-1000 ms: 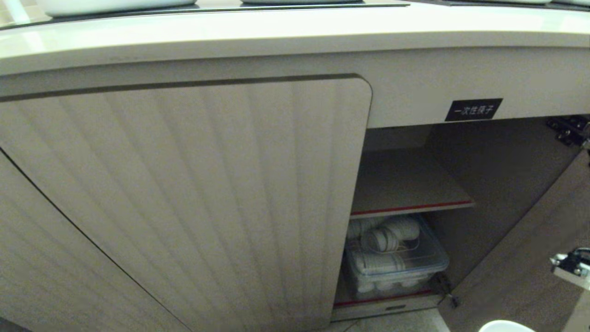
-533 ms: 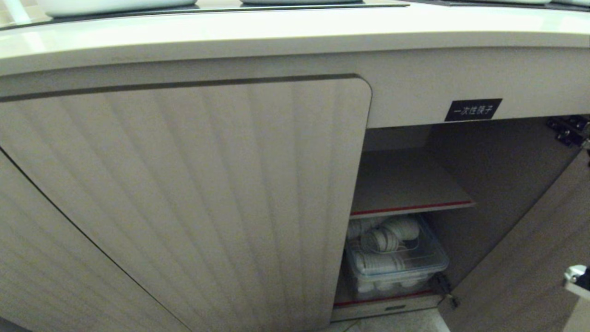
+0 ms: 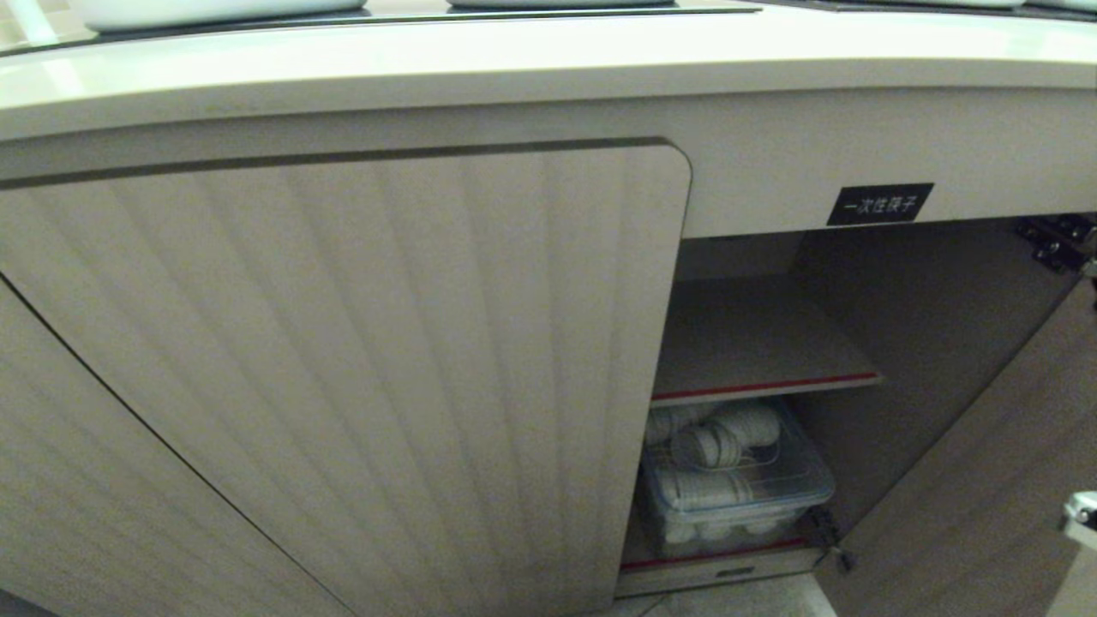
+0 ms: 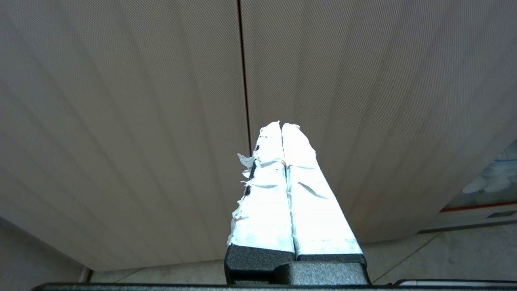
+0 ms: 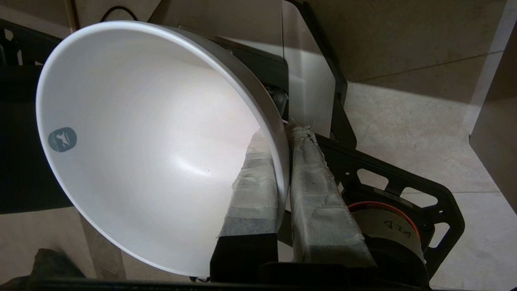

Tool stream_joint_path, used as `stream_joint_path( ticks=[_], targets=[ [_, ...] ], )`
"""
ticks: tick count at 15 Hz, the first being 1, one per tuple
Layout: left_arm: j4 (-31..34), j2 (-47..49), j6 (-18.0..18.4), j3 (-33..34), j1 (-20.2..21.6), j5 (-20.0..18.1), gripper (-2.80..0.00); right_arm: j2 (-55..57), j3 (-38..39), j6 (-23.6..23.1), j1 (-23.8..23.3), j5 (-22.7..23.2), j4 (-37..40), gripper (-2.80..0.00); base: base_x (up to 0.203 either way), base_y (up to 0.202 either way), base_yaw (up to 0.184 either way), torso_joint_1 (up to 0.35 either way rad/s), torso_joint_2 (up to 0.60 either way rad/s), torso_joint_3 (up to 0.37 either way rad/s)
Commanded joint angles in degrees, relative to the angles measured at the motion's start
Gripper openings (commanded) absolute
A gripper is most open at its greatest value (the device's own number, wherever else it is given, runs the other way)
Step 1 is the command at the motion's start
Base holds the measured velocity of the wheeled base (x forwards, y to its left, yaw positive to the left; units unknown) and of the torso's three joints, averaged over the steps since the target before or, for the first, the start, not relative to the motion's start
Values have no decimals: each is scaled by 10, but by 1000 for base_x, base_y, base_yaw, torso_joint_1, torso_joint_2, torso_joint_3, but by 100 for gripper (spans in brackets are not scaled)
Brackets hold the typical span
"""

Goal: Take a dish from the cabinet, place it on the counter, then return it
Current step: Place it on the table

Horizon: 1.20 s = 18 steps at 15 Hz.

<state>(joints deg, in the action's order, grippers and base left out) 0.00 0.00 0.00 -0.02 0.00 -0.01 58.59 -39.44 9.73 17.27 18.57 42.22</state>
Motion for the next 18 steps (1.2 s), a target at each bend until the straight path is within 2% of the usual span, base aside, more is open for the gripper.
stream_joint_path(
  ticks=[1, 6, 18],
  targets=[
    [0, 0, 0, 0, 0, 0, -280, -7, 1, 0, 0, 1, 3, -280, 0, 0, 0, 0, 0, 0],
    [0, 0, 0, 0, 0, 0, -280, -3, 4, 1, 0, 0, 3, -280, 0, 0, 0, 0, 0, 0],
    [0, 0, 0, -1, 0, 0, -280, 5, 9, -2, 7, -37, -6, -280, 0, 0, 0, 0, 0, 0]
  ],
)
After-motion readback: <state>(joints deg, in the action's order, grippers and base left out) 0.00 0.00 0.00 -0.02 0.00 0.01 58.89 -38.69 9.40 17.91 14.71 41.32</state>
